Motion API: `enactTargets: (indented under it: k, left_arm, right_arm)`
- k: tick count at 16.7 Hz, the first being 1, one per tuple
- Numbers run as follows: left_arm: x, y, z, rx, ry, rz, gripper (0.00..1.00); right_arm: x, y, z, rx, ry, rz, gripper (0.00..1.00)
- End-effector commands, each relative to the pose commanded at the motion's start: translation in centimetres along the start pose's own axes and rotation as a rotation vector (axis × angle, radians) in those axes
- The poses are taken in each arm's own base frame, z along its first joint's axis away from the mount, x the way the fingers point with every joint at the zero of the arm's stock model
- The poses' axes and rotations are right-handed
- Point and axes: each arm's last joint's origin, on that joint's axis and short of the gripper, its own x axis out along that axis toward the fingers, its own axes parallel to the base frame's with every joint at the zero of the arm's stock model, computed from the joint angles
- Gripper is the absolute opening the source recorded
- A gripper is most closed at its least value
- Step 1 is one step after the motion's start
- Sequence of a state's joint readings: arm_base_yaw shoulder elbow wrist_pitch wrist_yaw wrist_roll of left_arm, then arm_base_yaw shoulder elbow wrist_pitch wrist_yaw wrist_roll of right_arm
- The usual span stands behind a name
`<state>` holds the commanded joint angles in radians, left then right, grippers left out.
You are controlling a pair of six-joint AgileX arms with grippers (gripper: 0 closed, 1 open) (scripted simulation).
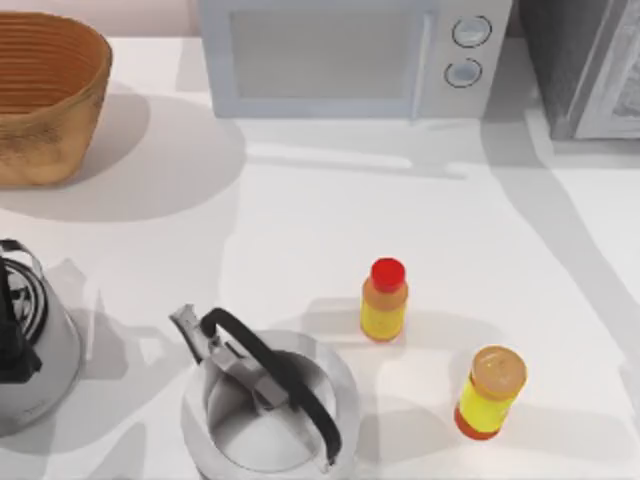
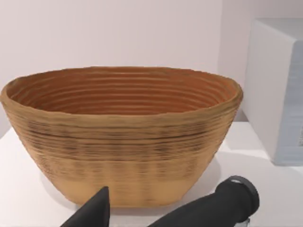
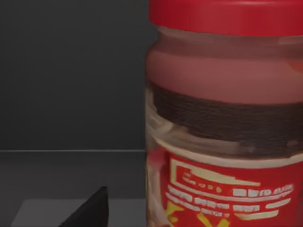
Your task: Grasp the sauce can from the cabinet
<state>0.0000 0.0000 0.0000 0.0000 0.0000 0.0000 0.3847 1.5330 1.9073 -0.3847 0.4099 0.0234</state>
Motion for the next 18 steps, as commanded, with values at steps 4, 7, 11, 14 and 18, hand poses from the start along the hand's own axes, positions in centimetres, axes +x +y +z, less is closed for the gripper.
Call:
enactTargets:
  k: [4,7,11,14,18]
  left_arm:
    - [0.0,0.0,0.0,0.0,0.0,0.0,1.0]
    - [0.0,0.0,0.0,0.0,0.0,0.0,1.0]
    - [0.0,0.0,0.0,0.0,0.0,0.0,1.0]
    - [0.0,0.0,0.0,0.0,0.0,0.0,1.0]
    - [0.0,0.0,0.0,0.0,0.0,0.0,1.0]
  right_arm:
    - [0.9,0.0,0.1,0.0,0.001,0.0,1.0]
    - [3.1,0.1,0.2,0.0,0.0,0.0,1.0]
    - [5.8,0.0,0.0,0.0,0.0,0.0,1.0]
    - [6.0,0.0,0.0,0.0,0.0,0.0,1.0]
    - [6.0,0.0,0.0,0.0,0.0,0.0,0.77]
